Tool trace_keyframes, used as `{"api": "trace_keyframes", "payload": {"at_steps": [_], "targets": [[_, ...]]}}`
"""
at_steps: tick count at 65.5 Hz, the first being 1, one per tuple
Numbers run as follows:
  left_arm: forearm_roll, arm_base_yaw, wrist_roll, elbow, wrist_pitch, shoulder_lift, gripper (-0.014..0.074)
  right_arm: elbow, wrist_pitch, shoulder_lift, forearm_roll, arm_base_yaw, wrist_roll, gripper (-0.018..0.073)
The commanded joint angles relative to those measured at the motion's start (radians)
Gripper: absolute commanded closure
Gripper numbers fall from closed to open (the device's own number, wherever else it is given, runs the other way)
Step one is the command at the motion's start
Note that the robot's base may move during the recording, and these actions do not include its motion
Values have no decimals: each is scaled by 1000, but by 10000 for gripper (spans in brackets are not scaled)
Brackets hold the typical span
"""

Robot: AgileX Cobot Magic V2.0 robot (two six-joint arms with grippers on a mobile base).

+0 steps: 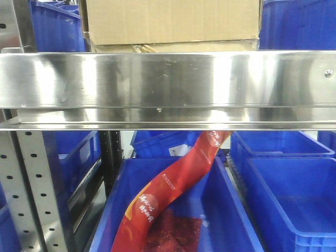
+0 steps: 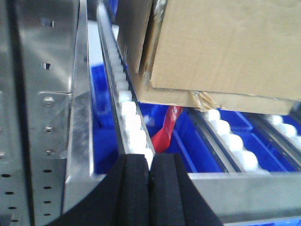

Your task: Stack two boxes on right shelf middle

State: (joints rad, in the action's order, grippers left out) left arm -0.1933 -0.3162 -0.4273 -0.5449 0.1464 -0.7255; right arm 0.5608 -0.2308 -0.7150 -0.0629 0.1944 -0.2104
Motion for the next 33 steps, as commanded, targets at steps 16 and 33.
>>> {"api": "trace_keyframes", "payload": {"at_steps": [16, 33], "targets": [[-19, 4, 6, 83, -4, 318, 707, -3, -92, 198, -11, -1, 5, 721], [-19, 4, 6, 83, -7, 437, 707, -3, -90, 216, -11, -1, 5, 721]]}}
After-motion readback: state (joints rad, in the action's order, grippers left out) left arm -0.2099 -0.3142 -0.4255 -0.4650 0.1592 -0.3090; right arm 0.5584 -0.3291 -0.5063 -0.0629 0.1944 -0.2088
